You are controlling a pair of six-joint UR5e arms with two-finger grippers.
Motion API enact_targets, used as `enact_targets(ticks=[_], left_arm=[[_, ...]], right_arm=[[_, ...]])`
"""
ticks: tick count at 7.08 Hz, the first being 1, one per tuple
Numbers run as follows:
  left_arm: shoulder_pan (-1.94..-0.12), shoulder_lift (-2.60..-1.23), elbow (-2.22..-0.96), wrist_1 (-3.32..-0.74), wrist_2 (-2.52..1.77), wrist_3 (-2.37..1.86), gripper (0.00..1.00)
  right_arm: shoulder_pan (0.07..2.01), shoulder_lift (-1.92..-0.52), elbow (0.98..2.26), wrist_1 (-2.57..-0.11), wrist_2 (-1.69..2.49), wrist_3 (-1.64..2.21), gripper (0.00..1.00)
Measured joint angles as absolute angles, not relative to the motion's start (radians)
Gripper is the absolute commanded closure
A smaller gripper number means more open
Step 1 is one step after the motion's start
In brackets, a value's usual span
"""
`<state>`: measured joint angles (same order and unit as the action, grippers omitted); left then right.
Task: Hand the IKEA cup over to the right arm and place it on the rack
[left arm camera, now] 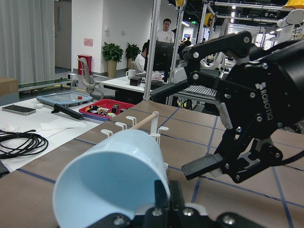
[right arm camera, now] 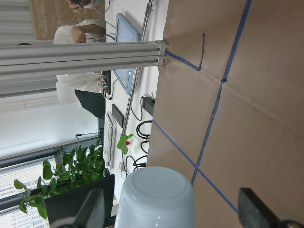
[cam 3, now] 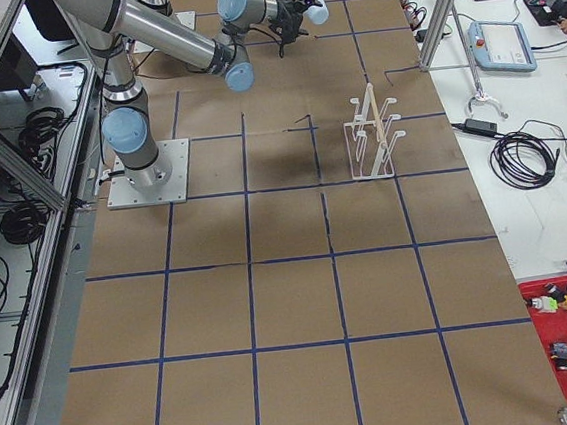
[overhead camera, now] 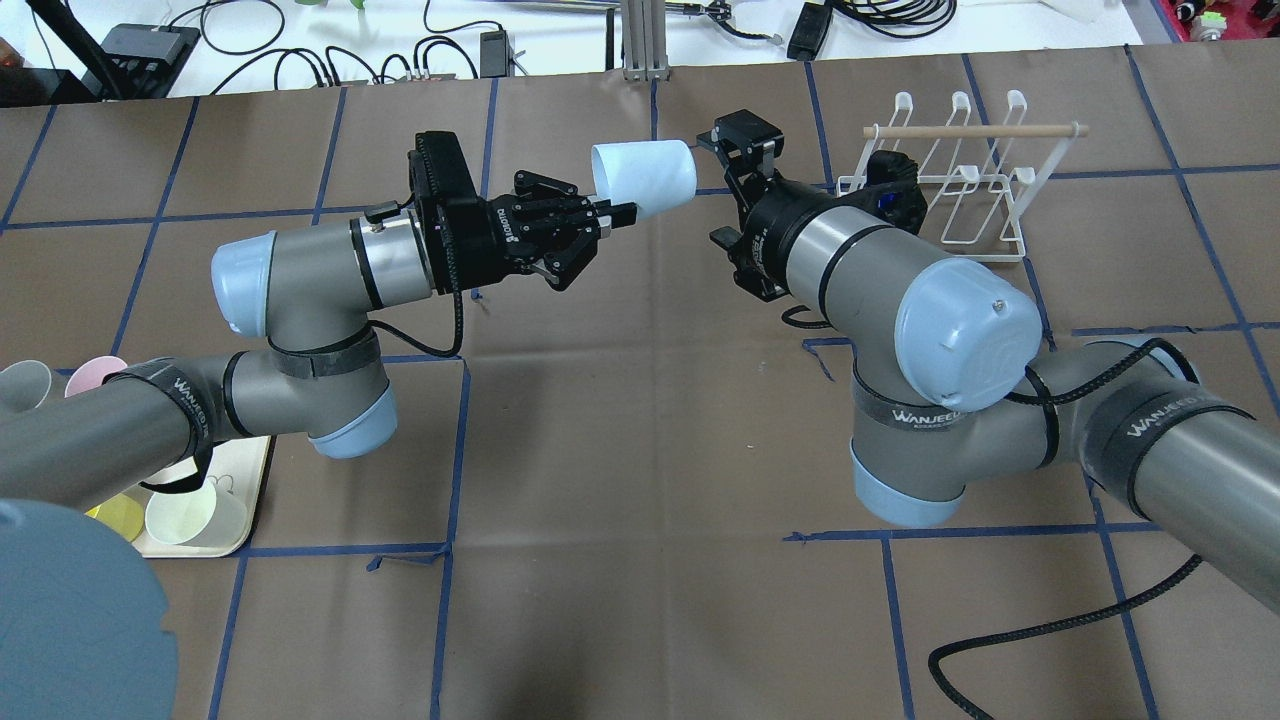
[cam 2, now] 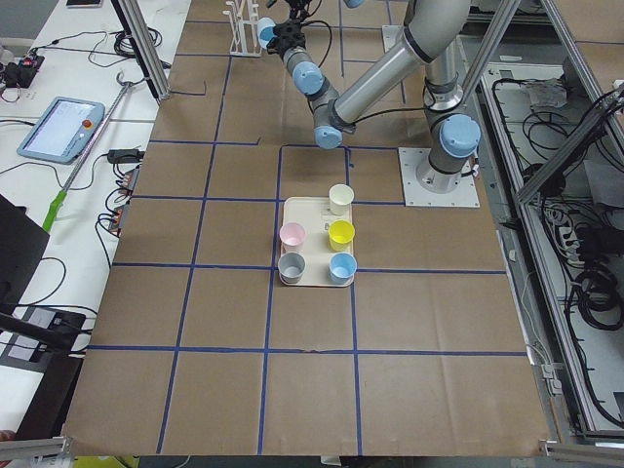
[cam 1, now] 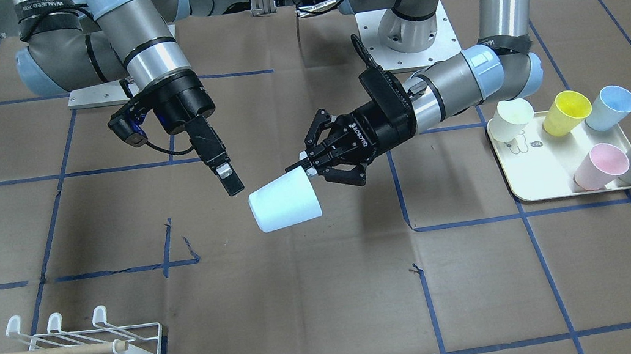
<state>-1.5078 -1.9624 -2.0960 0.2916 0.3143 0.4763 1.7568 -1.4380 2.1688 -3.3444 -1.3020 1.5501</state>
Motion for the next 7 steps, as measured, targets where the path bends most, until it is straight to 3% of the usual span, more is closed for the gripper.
enact_targets(ticks=[7], left_arm=[[-1.508,-1.958,-2.097,0.293,0.314,0.466,0.99]], right_arm=[[1.808,-1.371,2.098,-3.338,-1.31,1.587,0.01]])
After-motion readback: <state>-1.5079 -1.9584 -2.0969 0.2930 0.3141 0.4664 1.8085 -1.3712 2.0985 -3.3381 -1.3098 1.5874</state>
